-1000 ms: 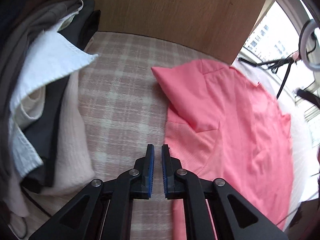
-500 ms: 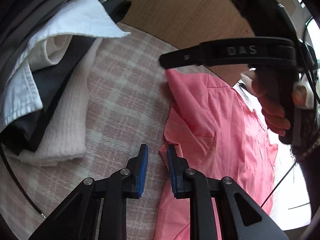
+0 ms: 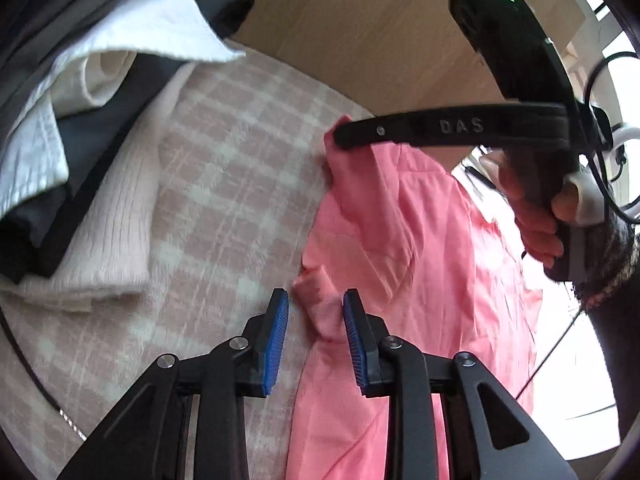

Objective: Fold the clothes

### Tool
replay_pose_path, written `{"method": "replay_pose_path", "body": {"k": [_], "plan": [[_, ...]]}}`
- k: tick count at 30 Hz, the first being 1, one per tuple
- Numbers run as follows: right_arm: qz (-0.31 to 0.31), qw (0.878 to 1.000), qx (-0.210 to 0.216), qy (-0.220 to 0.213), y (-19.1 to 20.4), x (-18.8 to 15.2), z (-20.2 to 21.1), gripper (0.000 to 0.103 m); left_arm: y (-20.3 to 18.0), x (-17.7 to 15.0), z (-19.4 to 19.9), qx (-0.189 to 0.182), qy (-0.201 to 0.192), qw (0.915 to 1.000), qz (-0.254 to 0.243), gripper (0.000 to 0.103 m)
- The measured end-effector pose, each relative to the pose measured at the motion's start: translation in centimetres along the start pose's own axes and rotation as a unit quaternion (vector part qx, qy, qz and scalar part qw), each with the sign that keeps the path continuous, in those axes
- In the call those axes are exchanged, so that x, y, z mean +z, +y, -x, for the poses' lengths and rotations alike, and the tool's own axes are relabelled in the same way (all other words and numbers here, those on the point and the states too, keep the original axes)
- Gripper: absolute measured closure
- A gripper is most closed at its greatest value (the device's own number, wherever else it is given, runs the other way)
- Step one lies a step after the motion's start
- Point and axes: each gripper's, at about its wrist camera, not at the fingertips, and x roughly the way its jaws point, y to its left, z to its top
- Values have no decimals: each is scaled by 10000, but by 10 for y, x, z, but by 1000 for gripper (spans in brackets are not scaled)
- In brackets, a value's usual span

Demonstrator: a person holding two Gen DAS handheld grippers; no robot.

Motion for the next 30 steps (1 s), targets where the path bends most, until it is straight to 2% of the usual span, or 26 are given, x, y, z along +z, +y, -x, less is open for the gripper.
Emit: {"method": "replay_pose_path", "body": {"k": [3,5,9,11,13,15,18,21,23,26,30], "plan": [[34,9999,-11,-114,-1,-4,3,99,0,-5,5,-92,-116,9999,-33,101],[81,9996,52,-282,0,-8,8,99,-1,-11,13,55,-396,9992,-35,101],[79,9929,370,-1130,-1,-20,33,99,2,-34,53,459,-1255,9910,89,101],[-193,9878,478,-1468,-7,-18,29,99,3,-41,53,597,-1263,9902,51,101],[-509,9887,498,-1320,-8,-8,8,99,6,-40,42,741,-1070,9915,13,101],[-663,9920,229,-1045,-9,2,-3,97,12,-36,39,731,-920,9930,144,99],[-678,9880,308,-1353,-6,-10,34,97,16,-26,60,800,-1189,9895,176,99],[-829,9782,360,-1869,-7,-48,109,97,14,-13,84,620,-1408,9881,-3,99],[-1073,9703,49,-2167,-6,-91,160,95,1,-7,94,401,-1401,9889,-282,99],[-1760,9525,-338,-2460,-28,-169,233,94,-36,-2,95,110,-1250,9878,-918,99],[-2529,9281,-1243,-2433,-52,-265,301,94,-96,-7,76,-409,-805,9842,-1524,99]]}}
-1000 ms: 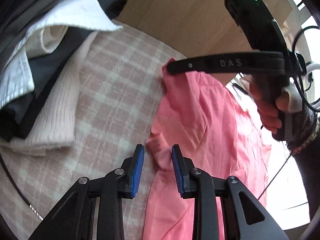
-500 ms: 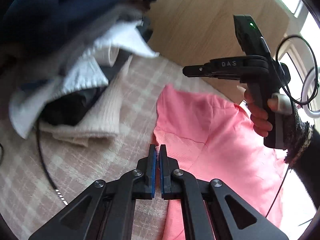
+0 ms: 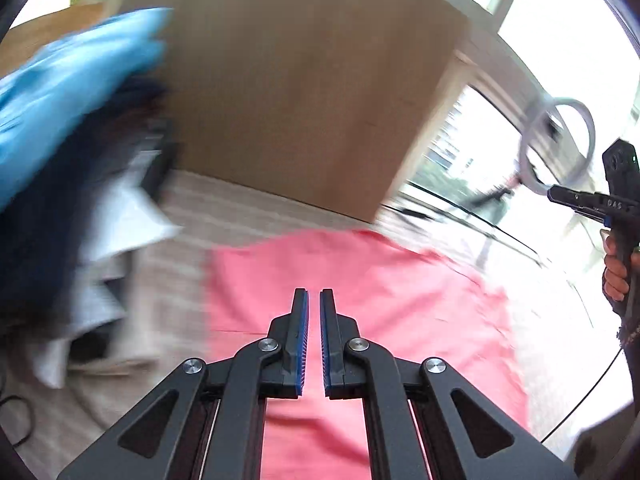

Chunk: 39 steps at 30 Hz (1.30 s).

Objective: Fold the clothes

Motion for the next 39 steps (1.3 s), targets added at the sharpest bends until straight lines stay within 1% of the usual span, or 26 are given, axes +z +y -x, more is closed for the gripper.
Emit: {"method": "replay_pose_path", "body": {"k": [2,4,6,7,9,11,13,14,16,17,18,20,21,24,25,27,28,29,30,31,33,35,36,37,38,39], "plan": [[-291,9985,-454,96,-40,-21,26,93,-38,0,-18,-311,253,9987,-311,99],[-508,9947,-857,260,-77,-46,39,93,-83,-4,-38,-539,482,9953,-651,99],[-751,9912,-985,473,-108,-73,37,93,-131,-11,-63,-797,772,9896,-921,98],[-876,9894,-1004,573,-124,-86,34,93,-156,-15,-74,-883,895,9865,-1047,95],[-1057,9874,-939,716,-154,-109,22,93,-208,-28,-100,-1006,1174,9796,-1286,94],[-1196,9871,-711,797,-181,-129,10,93,-259,-44,-125,-1127,1436,9708,-1555,92],[-1247,9871,-457,889,-205,-141,-5,93,-302,-66,-140,-1146,1612,9619,-1888,91],[-1233,9874,-343,932,-215,-144,-13,93,-322,-75,-150,-1090,1677,9579,-2060,90],[-1130,9887,-146,975,-225,-146,-28,92,-346,-91,-163,-833,1739,9539,-2299,90],[-1122,9889,-45,976,-231,-145,-33,88,-353,-96,-171,-715,1770,9532,-2347,90],[-1114,9890,57,976,-237,-145,-38,80,-359,-100,-178,-580,1779,9522,-2413,90],[-1070,9894,266,948,-248,-141,-43,73,-368,-105,-188,-276,1751,9496,-2584,89],[-1009,9899,347,930,-250,-140,-46,73,-371,-106,-193,-152,1743,9480,-2657,87],[-832,9910,572,883,-257,-135,-53,73,-374,-103,-195,0,1762,9460,-2719,81],[-792,9910,603,890,-259,-134,-56,73,-377,-104,-198,83,1735,9448,-2777,81],[-724,9911,658,901,-263,-132,-60,73,-381,-107,-203,308,1608,9407,-2971,81],[-695,9911,689,901,-264,-132,-62,73,-381,-108,-205,409,1571,9389,-3036,84],[-677,9910,736,888,-266,-131,-63,73,-379,-108,-206,422,1587,9402,-2986,92],[-665,9907,797,877,-268,-131,-63,73,-375,-107,-206,368,1622,9436,-2861,101],[-649,9902,872,873,-269,-131,-63,73,-368,-103,-201,260,1575,9509,-2650,101],[-587,9896,991,864,-270,-129,-64,73,-351,-90,-180,-53,1331,9693,-2067,101],[-506,9888,1112,859,-268,-128,-67,72,-328,-75,-159,-268,1121,9841,-1354,101],[-450,9879,1202,870,-266,-127,-69,68,-316,-69,-150,-356,1063,9882,-1043,101],[-378,9876,1251,870,-262,-126,-72,66,-309,-65,-145,-355,1025,9900,-905,101],[-306,9872,1301,870,-259,-125,-76,63,-303,-63,-141,-276,971,9911,-869,101],[-259,9863,1380,872,-256,-124,-79,62,-300,-61,-140,-211,962,9913,-873,101]]}}
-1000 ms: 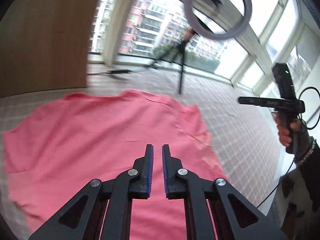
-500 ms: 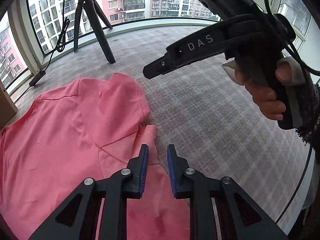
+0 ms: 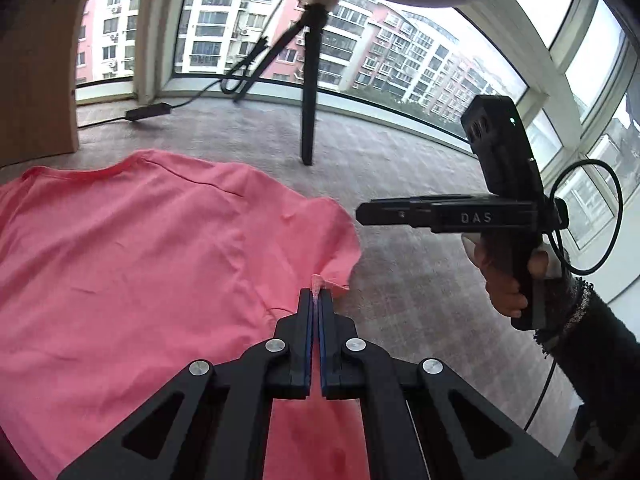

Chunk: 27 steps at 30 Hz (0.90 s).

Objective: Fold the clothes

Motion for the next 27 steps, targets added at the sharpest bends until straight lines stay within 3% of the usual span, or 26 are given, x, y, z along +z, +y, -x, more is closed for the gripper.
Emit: {"method": "replay_pose_path", "body": {"k": [8,10,11,15,19,22,25,27], "plan": [[-172,9956,840,380,2,-2,-25,64,9,-8,-9,60,64,9999,-52,101],[-491,9928,1056,295,-5,0,-20,84,11,-5,-16,41,62,10000,-14,101],[-650,9908,1164,252,-8,0,-18,100,12,-5,-18,-13,52,10000,12,101],[-960,9846,1441,-226,-5,12,12,100,3,-7,-9,-444,-131,9989,52,101],[-1004,9902,895,-380,10,35,25,101,-23,-17,-12,-952,-66,9951,-243,101],[-829,9955,448,-113,25,47,1,100,-46,-25,-39,-1001,373,9930,-510,101],[-888,9955,306,-100,23,48,-11,97,-57,-25,-54,-928,762,9906,-655,101],[-964,9950,194,-177,17,46,-8,78,-57,-22,-44,-933,688,9907,-715,101]]}}
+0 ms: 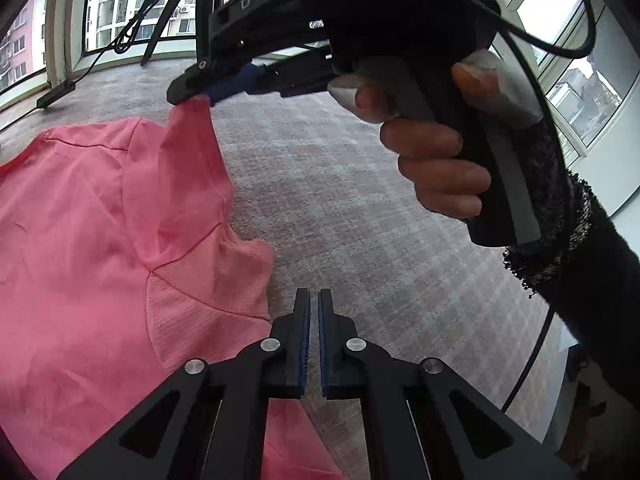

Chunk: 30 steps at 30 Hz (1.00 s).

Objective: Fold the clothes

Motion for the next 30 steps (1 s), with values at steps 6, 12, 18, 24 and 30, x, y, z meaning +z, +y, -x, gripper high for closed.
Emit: {"method": "replay_pose_path", "body": {"k": [6,12,18,24,30], "plan": [[-404,9986,-229,-244,-37,-22,36,72,20,-5,72,293,-478,9983,124,99],[-767,9938,536,-606,-46,-57,91,72,59,-24,147,839,-831,9910,629,99],[-1184,9787,1163,-1212,-45,-84,169,72,78,-55,217,1339,-1084,9815,834,99],[-1016,9772,610,-1760,-15,-126,256,72,75,-98,279,1620,-1288,9744,878,99],[-827,9830,36,-1636,40,-209,257,72,92,-179,358,2070,-1519,9572,1337,93]]}}
